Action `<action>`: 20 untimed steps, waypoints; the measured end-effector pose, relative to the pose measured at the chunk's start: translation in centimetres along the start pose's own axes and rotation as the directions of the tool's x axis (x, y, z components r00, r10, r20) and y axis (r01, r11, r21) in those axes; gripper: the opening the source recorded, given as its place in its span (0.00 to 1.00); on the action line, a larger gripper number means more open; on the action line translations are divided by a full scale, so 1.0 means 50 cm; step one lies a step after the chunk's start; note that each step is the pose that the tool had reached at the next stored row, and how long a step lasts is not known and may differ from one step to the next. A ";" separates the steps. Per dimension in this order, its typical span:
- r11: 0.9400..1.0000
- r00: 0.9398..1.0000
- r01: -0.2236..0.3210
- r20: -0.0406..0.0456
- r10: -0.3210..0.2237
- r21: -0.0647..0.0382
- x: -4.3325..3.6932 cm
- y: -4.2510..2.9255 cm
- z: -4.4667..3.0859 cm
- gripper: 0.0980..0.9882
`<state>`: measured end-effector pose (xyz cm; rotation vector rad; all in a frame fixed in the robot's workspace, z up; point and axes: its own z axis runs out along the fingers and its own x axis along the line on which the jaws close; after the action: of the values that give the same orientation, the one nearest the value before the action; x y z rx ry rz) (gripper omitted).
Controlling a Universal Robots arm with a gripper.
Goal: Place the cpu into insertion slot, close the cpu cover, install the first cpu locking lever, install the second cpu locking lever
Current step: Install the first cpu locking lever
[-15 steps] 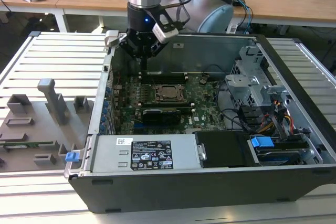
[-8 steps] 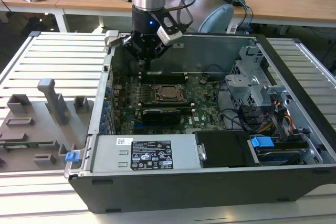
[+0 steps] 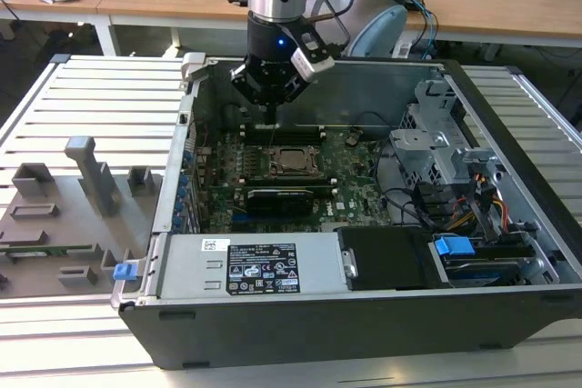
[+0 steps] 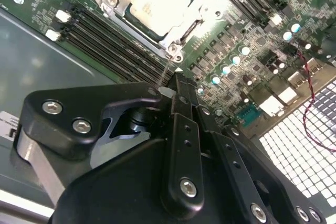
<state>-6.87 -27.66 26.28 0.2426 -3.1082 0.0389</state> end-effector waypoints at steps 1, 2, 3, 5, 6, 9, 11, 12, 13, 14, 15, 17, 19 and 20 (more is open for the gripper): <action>1.000 1.000 0.000 0.000 0.000 0.000 -0.003 0.000 0.000 0.01; 1.000 1.000 0.000 0.000 0.000 0.000 -0.006 -0.001 0.000 0.01; 1.000 1.000 0.000 0.000 0.000 0.000 -0.010 -0.002 0.000 0.01; 1.000 1.000 0.000 0.000 0.000 0.000 -0.013 -0.002 0.000 0.01; 1.000 1.000 0.000 0.000 0.000 0.000 -0.013 -0.002 0.001 0.01; 1.000 1.000 -0.001 0.000 0.001 0.000 -0.013 -0.002 0.001 0.01; 1.000 1.000 -0.015 -0.001 0.015 0.000 -0.013 -0.002 0.001 0.01; 1.000 1.000 -0.029 -0.001 0.029 -0.001 -0.013 -0.002 0.001 0.01; 0.999 0.999 -0.045 -0.001 0.045 -0.001 -0.013 -0.002 0.001 0.01; 0.998 0.998 -0.068 -0.002 0.068 -0.002 -0.013 -0.002 0.001 0.01; 0.997 0.997 -0.080 -0.002 0.080 -0.002 -0.013 -0.002 0.001 0.01; 0.991 0.991 -0.130 -0.003 0.130 -0.003 -0.013 -0.002 0.001 0.01; 0.982 0.982 -0.190 -0.005 0.190 -0.004 -0.013 -0.002 0.002 0.01; 0.979 0.979 -0.204 -0.005 0.204 -0.005 -0.013 -0.002 0.002 0.01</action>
<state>-6.23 -27.65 26.18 -0.0771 -3.1142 0.0349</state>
